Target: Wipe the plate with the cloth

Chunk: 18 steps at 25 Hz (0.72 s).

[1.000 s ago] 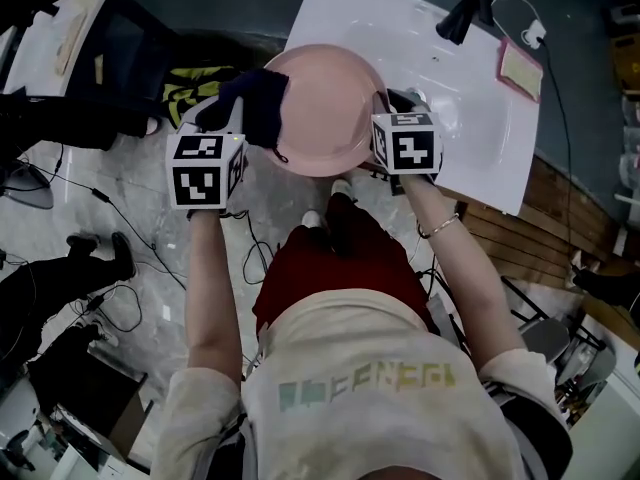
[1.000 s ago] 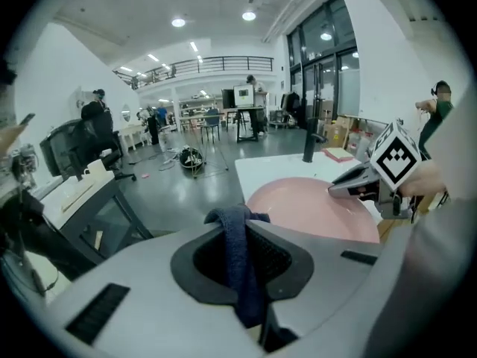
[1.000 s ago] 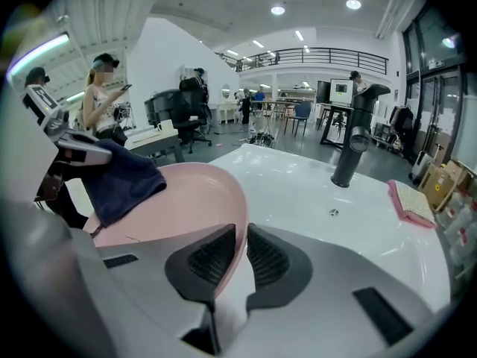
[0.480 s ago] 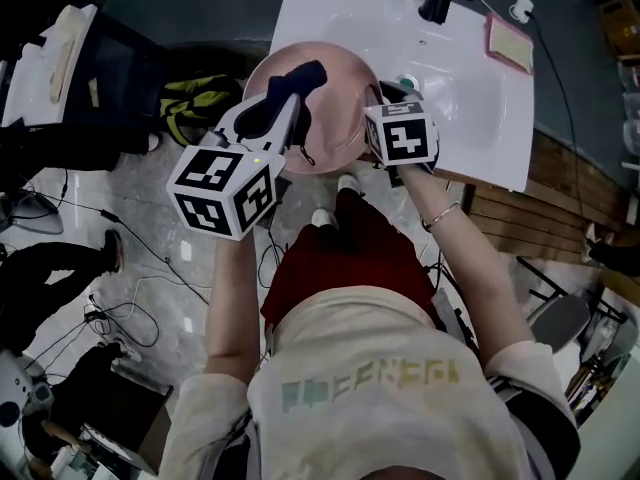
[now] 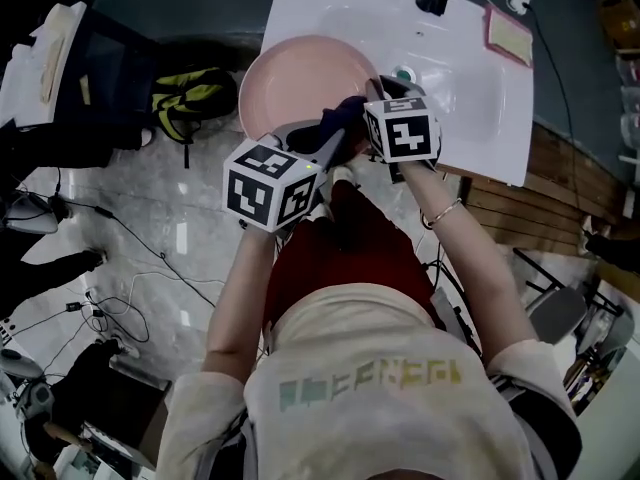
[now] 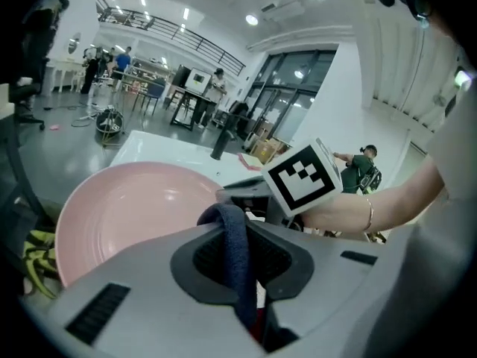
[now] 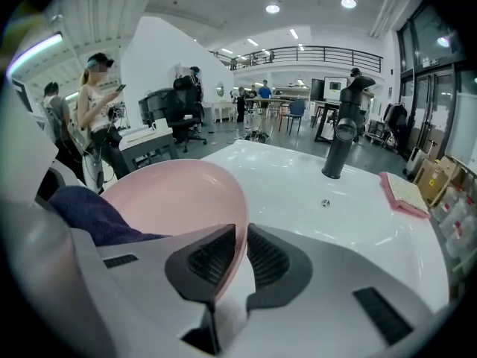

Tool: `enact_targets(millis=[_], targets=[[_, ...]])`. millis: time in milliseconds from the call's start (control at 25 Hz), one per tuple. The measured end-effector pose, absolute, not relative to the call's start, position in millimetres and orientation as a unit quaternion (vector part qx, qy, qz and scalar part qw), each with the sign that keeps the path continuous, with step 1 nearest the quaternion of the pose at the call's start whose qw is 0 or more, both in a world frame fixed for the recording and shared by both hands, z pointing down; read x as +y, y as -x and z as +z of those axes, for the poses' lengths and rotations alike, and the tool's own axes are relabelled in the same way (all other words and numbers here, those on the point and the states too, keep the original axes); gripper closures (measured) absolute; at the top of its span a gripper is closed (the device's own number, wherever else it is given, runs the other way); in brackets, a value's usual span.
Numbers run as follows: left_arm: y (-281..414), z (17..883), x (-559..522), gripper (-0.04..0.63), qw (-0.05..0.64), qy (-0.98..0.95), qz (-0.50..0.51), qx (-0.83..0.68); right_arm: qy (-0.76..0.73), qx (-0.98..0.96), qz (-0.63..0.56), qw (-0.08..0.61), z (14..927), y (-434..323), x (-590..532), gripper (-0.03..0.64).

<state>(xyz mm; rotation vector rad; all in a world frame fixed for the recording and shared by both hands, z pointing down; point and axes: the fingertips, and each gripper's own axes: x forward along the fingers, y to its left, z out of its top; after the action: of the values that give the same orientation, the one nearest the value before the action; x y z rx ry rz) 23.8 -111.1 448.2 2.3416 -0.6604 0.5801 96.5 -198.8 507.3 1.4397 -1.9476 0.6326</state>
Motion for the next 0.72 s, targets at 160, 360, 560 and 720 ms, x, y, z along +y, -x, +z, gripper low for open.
enact_targets(millis=[160, 360, 560, 720], targets=[[-28.6, 465.6, -99.4, 0.555, 0.299, -0.887, 0.277, -0.216, -0.544, -0.740, 0.237, 0.315, 507.9, -95.2, -199.9, 0.549], [-27.4, 477.3, -89.3, 0.554, 0.271, -0.884, 0.339, -0.175, -0.540, -0.744, 0.231, 0.318, 508.0, -92.0, -201.6, 0.549], [-13.3, 480.9, -79.3, 0.554, 0.255, -0.875, 0.382, -0.152, -0.539, -0.745, 0.225, 0.322, 508.2, -90.8, -200.1, 0.549], [5.0, 478.1, -77.2, 0.554, 0.259, -0.871, 0.391, -0.146, -0.539, -0.745, 0.222, 0.326, 507.3, -90.6, -203.0, 0.549]])
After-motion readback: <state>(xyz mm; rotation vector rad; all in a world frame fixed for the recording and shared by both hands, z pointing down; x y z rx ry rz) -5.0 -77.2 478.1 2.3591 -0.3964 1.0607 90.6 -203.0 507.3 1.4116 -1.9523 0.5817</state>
